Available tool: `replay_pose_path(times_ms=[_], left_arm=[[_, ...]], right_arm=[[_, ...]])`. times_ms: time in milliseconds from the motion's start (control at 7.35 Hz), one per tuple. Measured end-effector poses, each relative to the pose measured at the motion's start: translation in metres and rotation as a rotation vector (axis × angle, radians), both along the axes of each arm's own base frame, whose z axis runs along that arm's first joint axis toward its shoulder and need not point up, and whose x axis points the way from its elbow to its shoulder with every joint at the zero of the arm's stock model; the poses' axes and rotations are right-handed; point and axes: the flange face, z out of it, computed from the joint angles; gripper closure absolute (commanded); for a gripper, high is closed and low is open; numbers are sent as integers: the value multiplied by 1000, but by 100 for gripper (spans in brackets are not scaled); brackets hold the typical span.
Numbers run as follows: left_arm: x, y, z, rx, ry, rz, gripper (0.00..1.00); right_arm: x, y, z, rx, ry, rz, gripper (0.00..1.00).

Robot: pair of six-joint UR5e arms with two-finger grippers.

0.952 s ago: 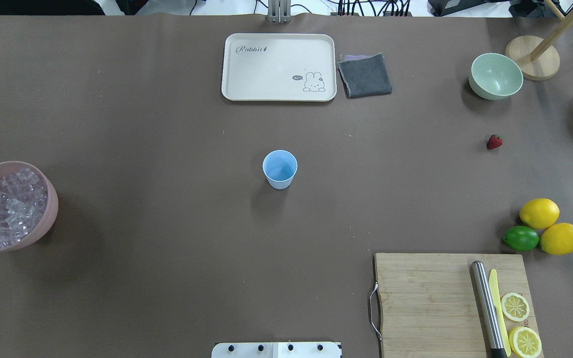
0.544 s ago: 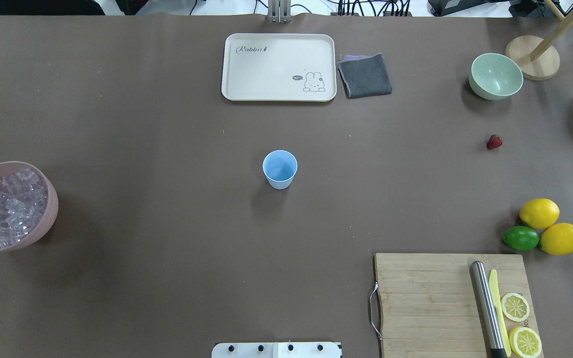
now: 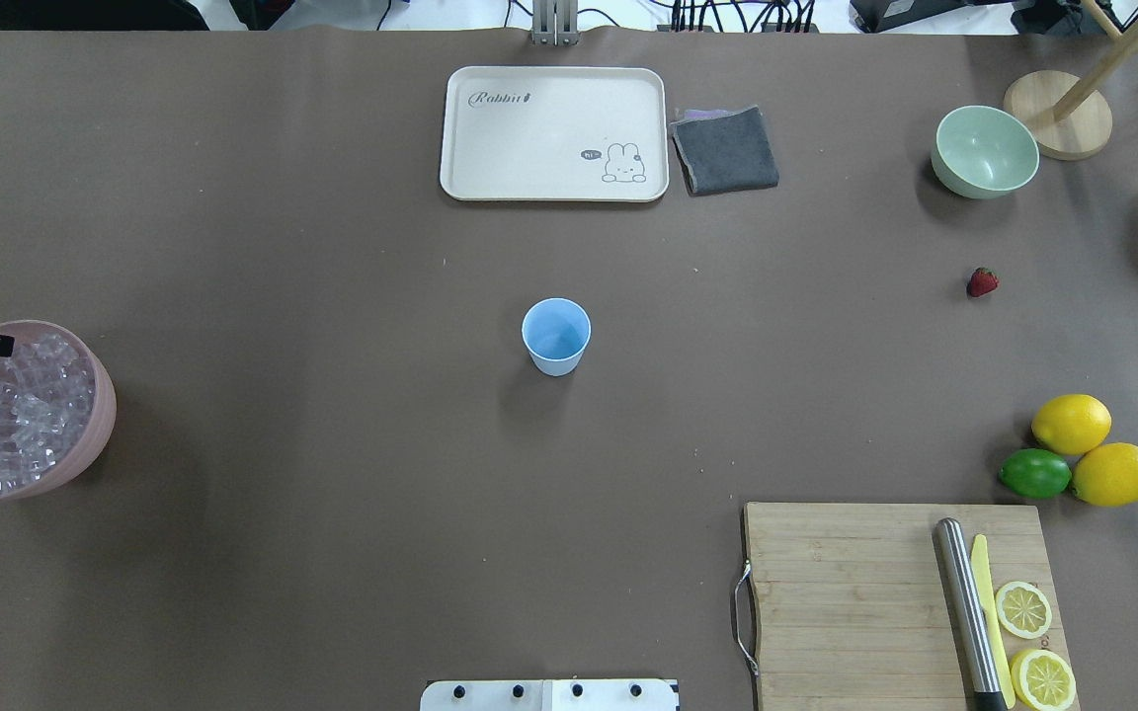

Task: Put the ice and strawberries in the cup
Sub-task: 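Lower the left gripper into the pink bowl and grasp an ice cube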

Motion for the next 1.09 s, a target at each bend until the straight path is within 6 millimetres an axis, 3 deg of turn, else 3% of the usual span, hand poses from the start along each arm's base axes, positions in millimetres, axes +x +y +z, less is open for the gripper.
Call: replay_pose_path(times_ms=[680, 1088], left_arm=[[51, 25, -1, 50, -17, 95, 16], [53, 36, 10, 45, -38, 117, 17]], right_arm=[[0, 0, 4, -7, 3, 1, 0], [0, -1, 5, -9, 3, 1, 0]])
